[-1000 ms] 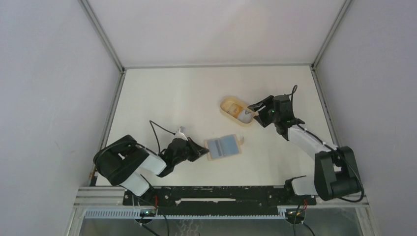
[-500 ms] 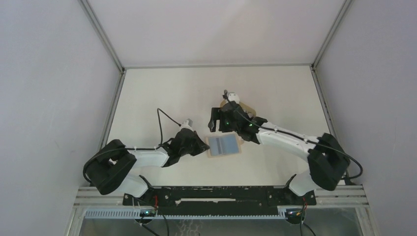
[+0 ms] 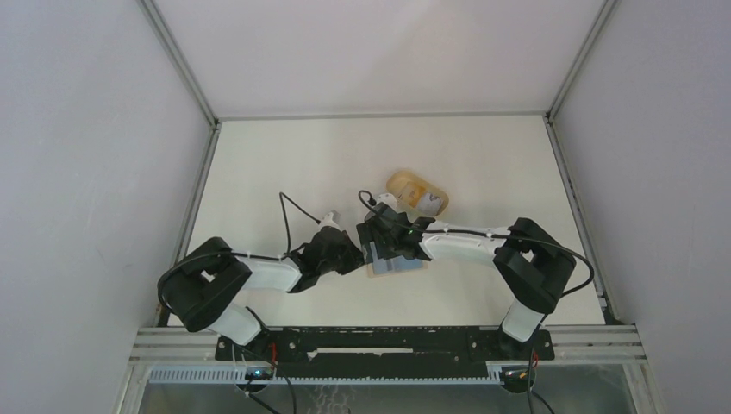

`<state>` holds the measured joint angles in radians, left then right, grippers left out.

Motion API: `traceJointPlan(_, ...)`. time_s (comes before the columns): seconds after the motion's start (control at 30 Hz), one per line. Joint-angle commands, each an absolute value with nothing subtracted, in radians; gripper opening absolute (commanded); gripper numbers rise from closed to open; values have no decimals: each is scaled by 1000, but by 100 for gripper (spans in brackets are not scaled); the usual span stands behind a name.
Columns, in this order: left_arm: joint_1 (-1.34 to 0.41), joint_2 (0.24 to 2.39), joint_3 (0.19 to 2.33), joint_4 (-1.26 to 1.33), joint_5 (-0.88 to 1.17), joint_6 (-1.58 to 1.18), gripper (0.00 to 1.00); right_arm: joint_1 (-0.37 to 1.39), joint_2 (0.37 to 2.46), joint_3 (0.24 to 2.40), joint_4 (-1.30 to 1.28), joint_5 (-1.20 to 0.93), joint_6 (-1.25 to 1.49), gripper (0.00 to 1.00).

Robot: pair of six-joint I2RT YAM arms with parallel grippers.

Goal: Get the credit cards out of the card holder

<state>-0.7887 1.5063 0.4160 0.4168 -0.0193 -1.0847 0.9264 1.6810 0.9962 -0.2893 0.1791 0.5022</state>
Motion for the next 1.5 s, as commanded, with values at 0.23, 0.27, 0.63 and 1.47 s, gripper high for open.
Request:
traceJointPlan(0.23, -807, 1585, 400, 454, -8, -1117, 0, 983, 1768, 1060, -344, 298, 488, 94)
traceJointPlan(0.27, -807, 1585, 398, 456, -8, -1118, 0, 983, 1773, 1061, -345, 298, 492, 94)
traceJointPlan(0.63, -815, 1571, 355, 479, -21, -1141, 0, 927, 1792, 1052, -376, 317, 476, 93)
traceJointPlan(1.47, -817, 1601, 340, 516, -14, -1157, 0, 805, 1594, 988, -427, 340, 374, 94)
